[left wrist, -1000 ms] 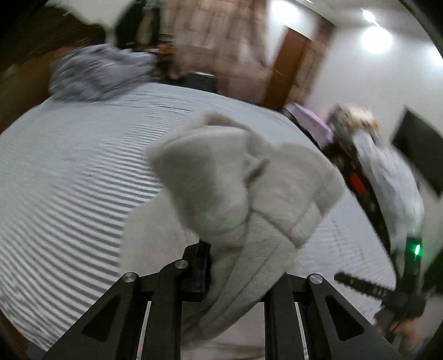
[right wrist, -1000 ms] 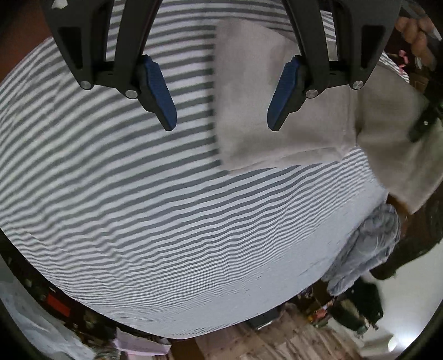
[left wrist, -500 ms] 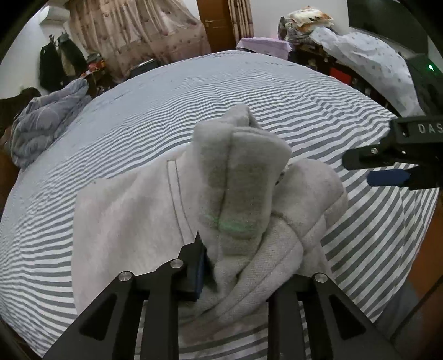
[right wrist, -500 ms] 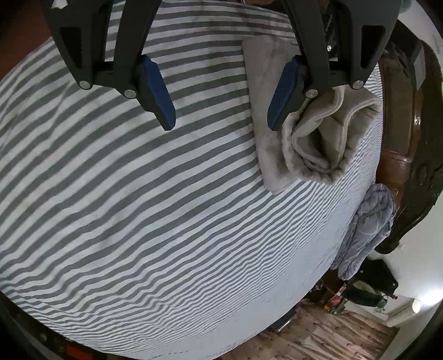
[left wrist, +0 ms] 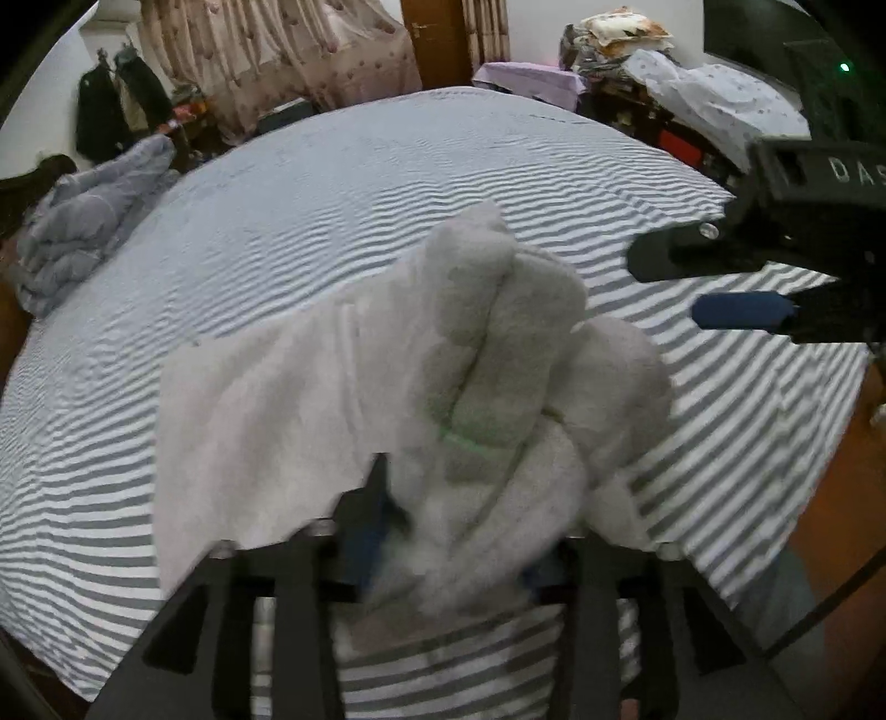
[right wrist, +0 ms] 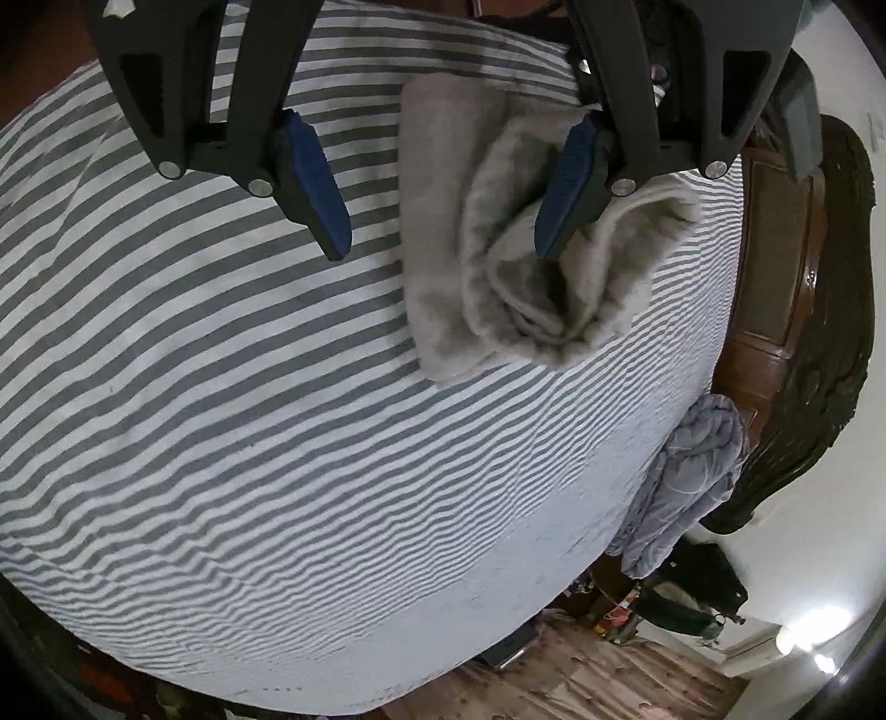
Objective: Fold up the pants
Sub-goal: 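Lower the folded section onto the pants and open the left gripper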
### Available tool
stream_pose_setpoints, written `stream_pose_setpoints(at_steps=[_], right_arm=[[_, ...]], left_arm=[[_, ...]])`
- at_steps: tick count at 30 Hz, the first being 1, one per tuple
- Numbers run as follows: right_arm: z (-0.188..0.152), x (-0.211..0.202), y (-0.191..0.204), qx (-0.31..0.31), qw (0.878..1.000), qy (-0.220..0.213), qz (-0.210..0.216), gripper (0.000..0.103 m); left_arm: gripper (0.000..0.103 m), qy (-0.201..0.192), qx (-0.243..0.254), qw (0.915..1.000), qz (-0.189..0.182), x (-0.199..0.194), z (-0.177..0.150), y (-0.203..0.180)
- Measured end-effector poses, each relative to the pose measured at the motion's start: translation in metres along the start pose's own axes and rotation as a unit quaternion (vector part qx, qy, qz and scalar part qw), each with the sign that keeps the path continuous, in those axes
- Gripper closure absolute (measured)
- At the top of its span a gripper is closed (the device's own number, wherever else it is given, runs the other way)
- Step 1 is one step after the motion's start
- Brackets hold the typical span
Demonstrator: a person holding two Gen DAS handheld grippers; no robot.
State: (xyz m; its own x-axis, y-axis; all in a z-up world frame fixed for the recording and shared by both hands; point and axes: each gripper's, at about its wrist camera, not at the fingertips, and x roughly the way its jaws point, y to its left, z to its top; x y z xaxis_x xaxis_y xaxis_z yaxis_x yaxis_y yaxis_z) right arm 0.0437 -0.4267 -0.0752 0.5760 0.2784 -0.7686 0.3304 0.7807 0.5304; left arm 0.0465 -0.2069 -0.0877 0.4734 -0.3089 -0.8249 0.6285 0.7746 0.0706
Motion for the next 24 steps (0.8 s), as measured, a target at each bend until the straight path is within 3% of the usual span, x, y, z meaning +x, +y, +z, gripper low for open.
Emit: stream_pose_setpoints(at_steps=[4,9,14,17,21,24], right_arm=[[-0.006,-0.009,0.005,-0.006,1.000,-0.001,-0.006,0.036],[-0.006,-0.011,0.011,-0.016,1.000,0.002,-0.008,0.036],[-0.013,-0.008,0.023,-0.029,1.000,0.012,-0.001,0.036],[-0.015,-0.004,0.031,-0.041,0.999,0.025,0.005,0.036],[-0.020,0.001,0.041,-0.055,0.998,0.035,0.012,0.036],[-0.024,0.011,0.048,-0.067,0.996,0.050,0.012,0.036]], left_arm=[[0.052,0.010,-0.004,0.9999,0.000,0.000,-0.004,-0.002],[0.042,0.012,-0.017,0.9994,-0.026,-0.010,-0.011,0.012],[0.040,0.018,-0.017,0.9982,-0.054,-0.016,-0.016,0.016],[0.030,0.015,-0.021,0.9964,-0.081,-0.025,-0.018,0.025],[0.025,-0.001,-0.018,0.9959,-0.089,-0.039,-0.023,0.038],[0.025,-0.010,-0.034,0.9966,-0.075,-0.046,-0.026,0.057]])
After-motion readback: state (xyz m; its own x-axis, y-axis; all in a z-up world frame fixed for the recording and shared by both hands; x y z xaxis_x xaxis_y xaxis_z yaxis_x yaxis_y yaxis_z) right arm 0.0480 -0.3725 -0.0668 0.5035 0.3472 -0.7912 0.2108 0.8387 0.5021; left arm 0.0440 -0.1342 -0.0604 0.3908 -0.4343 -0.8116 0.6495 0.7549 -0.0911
